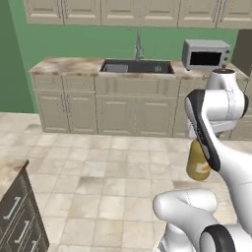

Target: There is a wine glass and glass cup on the dining counter. Place the wine bottle next to the wine glass and the juice bottle next to the glass cup.

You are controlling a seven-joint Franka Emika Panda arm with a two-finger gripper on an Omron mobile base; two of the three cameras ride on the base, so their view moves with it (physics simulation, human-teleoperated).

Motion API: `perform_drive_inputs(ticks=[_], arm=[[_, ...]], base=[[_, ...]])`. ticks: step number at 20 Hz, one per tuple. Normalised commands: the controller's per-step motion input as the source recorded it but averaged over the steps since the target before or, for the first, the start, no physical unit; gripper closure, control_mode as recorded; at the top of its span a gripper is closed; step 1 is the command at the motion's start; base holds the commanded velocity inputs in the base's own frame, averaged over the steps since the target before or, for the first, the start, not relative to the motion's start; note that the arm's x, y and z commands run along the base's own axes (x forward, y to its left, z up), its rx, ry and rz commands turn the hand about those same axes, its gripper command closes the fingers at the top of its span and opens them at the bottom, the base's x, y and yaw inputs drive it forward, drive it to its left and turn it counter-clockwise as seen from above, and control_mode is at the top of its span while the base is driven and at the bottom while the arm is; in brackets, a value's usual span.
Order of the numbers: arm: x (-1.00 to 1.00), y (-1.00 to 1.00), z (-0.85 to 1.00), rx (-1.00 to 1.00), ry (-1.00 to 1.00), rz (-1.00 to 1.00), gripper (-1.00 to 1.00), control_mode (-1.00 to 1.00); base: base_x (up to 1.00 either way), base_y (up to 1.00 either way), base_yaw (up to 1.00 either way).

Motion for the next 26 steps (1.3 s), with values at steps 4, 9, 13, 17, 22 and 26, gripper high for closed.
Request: perform_drive_inputs(ticks=[4, 9, 13, 17, 22, 26], arm=[[0.0, 0.0, 0.0, 0.0, 0.0, 0.0, 1.0, 1.0], [0.0, 0.0, 0.0, 0.0, 0.0, 0.0, 1.0, 1.0], [0.0, 0.0, 0.0, 0.0, 0.0, 0.0, 1.0, 1.0], [0.0, 0.0, 0.0, 0.0, 0.0, 0.0, 1.0, 1.0], [0.0, 0.0, 0.0, 0.0, 0.0, 0.0, 1.0, 1.0], [0.0, 0.0, 0.0, 0.0, 0.0, 0.0, 1.0, 1.0]], base=[[0.44, -0.02, 0.68], [0.24, -0.01, 0.83], [0.37, 0.0, 0.72], [0.46, -0.08, 0.4], [0.55, -0.19, 0.22], [0.53, -0.39, 0.08]])
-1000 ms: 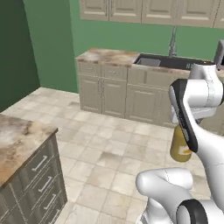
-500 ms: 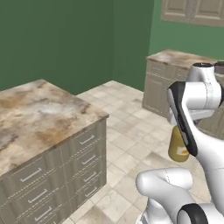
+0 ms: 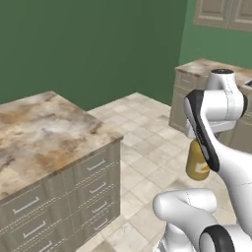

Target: There is a wine glass and glass cup on the dining counter. Place the wine bottle next to the wine glass and the juice bottle next to the glass cup.

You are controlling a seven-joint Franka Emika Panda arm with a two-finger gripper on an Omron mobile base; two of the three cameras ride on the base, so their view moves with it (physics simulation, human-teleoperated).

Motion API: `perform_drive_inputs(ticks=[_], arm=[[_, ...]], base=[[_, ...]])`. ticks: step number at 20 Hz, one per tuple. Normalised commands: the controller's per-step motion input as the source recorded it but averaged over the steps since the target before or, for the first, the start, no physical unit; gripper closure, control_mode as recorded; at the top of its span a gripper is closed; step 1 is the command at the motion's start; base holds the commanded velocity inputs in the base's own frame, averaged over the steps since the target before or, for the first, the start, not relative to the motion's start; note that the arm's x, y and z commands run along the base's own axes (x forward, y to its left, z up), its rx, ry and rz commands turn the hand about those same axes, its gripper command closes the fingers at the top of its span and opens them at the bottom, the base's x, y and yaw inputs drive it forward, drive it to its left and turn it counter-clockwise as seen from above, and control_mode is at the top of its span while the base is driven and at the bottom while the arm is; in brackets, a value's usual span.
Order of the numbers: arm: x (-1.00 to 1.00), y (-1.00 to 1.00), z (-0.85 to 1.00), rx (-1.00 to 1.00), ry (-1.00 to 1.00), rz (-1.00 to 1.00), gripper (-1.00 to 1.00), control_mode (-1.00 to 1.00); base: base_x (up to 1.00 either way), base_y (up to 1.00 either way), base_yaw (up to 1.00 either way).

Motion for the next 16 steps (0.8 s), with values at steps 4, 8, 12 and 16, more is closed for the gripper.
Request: perform_drive_inputs(ticks=[4, 8, 12, 16], arm=[[0.0, 0.0, 0.0, 0.0, 0.0, 0.0, 1.0, 1.0], [0.0, 0.0, 0.0, 0.0, 0.0, 0.0, 1.0, 1.0], [0.0, 0.0, 0.0, 0.0, 0.0, 0.0, 1.0, 1.0], [0.0, 0.0, 0.0, 0.0, 0.0, 0.0, 1.0, 1.0]], base=[[0.48, -0.46, 0.06], [0.49, -0.46, 0.06], [0.55, -0.42, 0.07], [0.62, -0.38, 0.07]])
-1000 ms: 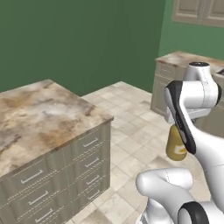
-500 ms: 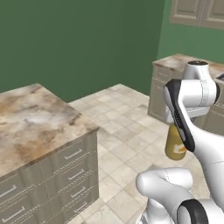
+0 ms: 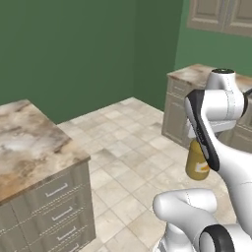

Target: There is a wine glass and glass cup on the dining counter. Place the wine bottle next to the wine glass and the juice bottle next to the glass cup.

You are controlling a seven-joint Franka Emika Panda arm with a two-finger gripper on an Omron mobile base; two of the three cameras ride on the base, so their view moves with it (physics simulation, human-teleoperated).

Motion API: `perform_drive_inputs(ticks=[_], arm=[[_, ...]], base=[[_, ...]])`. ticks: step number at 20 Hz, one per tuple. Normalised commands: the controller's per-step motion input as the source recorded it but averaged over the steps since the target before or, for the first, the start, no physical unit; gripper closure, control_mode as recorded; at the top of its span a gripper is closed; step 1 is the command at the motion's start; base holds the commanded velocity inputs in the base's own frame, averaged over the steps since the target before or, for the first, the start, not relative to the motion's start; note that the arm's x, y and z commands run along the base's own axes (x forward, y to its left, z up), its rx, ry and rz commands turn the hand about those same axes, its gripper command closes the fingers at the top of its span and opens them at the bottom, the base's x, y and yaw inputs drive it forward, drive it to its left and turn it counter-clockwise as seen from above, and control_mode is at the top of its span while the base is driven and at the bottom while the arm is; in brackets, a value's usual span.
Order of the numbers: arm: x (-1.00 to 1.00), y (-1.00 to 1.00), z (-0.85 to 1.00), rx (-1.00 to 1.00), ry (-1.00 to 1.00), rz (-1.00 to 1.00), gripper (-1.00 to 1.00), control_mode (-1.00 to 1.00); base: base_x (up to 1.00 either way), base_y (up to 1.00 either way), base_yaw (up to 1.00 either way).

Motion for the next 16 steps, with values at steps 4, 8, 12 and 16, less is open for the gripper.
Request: perform_drive_inputs(ticks=[4, 8, 12, 16], arm=[[0.0, 0.0, 0.0, 0.0, 0.0, 0.0, 1.0, 1.0], [0.0, 0.0, 0.0, 0.0, 0.0, 0.0, 1.0, 1.0], [0.0, 0.0, 0.0, 0.0, 0.0, 0.0, 1.0, 1.0], [0.0, 0.0, 0.0, 0.0, 0.0, 0.0, 1.0, 1.0]], base=[[0.66, -0.36, 0.07], [0.72, -0.3, 0.07], [0.79, -0.24, 0.07], [0.85, -0.19, 0.03]])
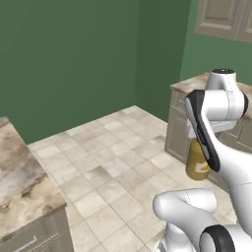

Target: There is a wine glass and glass cup on the dining counter. Place the wine bottle next to the wine glass and the juice bottle next to the glass cup.

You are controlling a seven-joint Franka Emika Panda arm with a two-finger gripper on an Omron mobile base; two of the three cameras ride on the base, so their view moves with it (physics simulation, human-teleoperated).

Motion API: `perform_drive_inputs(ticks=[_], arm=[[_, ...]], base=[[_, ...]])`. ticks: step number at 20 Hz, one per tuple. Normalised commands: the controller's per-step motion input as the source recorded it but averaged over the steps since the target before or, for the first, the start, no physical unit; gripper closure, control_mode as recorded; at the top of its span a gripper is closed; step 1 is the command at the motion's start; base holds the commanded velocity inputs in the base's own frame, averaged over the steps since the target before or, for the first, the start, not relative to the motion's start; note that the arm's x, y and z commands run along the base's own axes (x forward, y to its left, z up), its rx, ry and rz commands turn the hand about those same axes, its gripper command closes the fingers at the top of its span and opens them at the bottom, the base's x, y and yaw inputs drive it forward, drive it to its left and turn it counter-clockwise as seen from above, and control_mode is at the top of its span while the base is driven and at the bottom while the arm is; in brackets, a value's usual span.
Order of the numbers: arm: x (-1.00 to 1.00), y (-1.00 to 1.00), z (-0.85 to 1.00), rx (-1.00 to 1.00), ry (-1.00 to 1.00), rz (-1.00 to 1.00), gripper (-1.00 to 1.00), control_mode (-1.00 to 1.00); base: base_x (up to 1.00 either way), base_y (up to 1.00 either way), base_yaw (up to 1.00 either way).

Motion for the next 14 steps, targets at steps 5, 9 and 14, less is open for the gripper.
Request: perform_drive_inputs(ticks=[5, 9, 14], arm=[[0.0, 0.0, 0.0, 0.0, 0.0, 0.0, 1.0, 1.0], [0.0, 0.0, 0.0, 0.0, 0.0, 0.0, 1.0, 1.0], [0.0, 0.0, 0.0, 0.0, 0.0, 0.0, 1.0, 1.0]], base=[[0.85, -0.13, 0.02], [0.86, -0.09, 0.03], [0.89, -0.03, 0.04]])
